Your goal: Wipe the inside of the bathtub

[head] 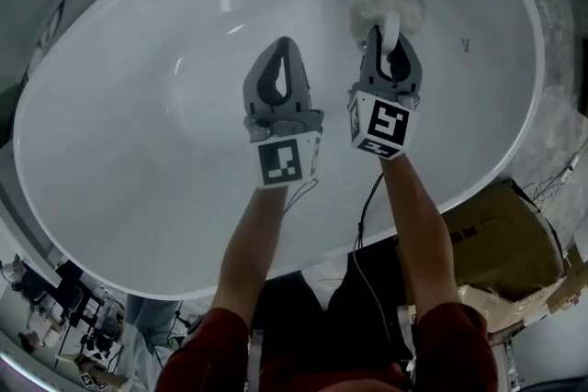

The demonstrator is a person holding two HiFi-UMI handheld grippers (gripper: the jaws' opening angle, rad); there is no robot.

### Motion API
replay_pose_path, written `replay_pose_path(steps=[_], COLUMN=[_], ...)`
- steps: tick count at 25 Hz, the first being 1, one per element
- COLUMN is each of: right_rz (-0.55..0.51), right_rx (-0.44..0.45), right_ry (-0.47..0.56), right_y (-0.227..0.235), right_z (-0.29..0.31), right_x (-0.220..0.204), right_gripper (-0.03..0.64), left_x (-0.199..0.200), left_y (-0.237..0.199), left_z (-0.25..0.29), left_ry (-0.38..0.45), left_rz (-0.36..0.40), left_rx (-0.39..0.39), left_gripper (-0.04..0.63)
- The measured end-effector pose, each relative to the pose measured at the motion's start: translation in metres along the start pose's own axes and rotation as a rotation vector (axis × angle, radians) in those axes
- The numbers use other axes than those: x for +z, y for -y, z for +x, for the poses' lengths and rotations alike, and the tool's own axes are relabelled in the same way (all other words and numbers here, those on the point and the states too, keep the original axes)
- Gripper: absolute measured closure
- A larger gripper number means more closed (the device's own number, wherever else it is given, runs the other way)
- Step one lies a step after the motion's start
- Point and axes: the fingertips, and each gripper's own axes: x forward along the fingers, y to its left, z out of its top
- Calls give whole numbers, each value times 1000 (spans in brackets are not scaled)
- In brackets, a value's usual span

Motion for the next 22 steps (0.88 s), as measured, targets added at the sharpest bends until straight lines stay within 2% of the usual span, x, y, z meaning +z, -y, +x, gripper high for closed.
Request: replay_pose_path(steps=[1, 2, 4, 11, 16, 22], right_rz=[8, 13, 18, -17, -42, -9], right_rx=[-13, -21, -31, -37, -23, -61], right_ry=[-1, -6, -18, -45, -14, 4], right_y=[43, 69, 89, 118, 127, 125], right_z=[-7, -7, 2, 59, 102, 130], right_x=[-9, -16, -28, -51, -49, -46], right_gripper=[525, 525, 525, 525, 525, 525], left_x=[-6, -11, -18, -27, -41, -55], left_y=[44, 69, 87, 104, 109, 108], left_z=[8, 16, 29, 58, 72, 82], left_ry=[0, -3, -11, -8, -9, -12], left_rz=[14, 15, -3, -2, 3, -6], left_rx=[-17, -26, -32, -37, -33, -26], left_gripper=[580, 580, 580, 580, 580, 580])
